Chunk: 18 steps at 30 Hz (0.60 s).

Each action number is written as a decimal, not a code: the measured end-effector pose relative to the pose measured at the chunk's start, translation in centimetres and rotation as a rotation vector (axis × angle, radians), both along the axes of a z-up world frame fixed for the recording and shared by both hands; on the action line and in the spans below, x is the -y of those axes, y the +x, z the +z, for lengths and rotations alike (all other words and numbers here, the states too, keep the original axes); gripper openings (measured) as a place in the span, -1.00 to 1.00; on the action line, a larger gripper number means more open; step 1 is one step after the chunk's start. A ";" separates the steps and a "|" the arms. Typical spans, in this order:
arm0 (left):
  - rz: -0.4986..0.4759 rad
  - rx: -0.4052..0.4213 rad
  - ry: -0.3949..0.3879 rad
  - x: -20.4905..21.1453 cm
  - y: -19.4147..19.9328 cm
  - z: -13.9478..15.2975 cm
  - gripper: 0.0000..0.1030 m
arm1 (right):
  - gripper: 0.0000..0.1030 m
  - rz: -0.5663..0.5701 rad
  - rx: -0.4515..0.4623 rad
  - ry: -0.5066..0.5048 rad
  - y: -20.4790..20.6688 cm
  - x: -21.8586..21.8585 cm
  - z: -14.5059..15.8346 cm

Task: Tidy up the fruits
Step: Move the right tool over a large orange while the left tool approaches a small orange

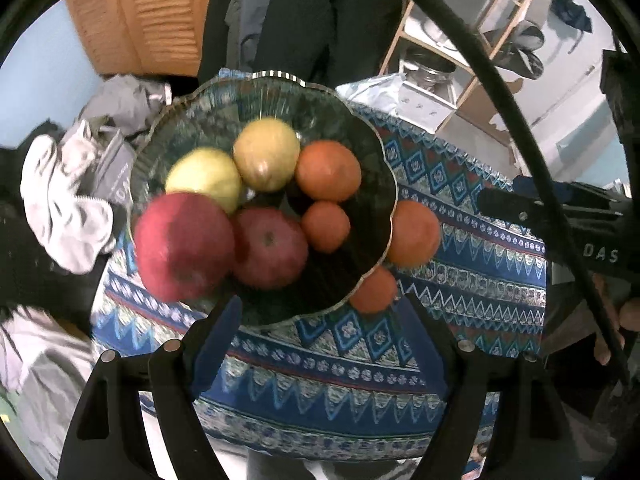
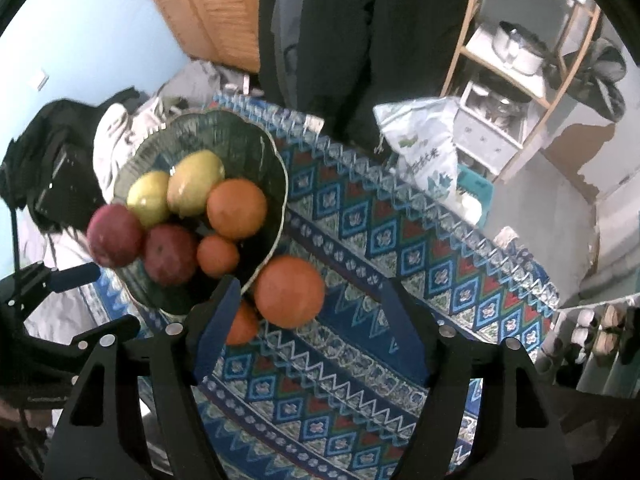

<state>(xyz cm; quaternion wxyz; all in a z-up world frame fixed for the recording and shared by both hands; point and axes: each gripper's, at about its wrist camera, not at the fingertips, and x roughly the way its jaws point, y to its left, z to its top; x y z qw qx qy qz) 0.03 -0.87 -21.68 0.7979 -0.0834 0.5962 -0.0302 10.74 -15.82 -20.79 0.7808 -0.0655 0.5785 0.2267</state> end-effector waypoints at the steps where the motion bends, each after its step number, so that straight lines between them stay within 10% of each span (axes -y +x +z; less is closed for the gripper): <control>1: 0.016 -0.008 -0.004 0.2 -0.3 -0.4 0.59 | 0.43 0.007 -0.009 0.000 0.0 0.1 -0.4; 18: 0.281 -0.096 -0.076 2.7 -3.6 -6.5 0.59 | 0.43 0.246 -0.126 -0.076 0.8 -3.4 -8.4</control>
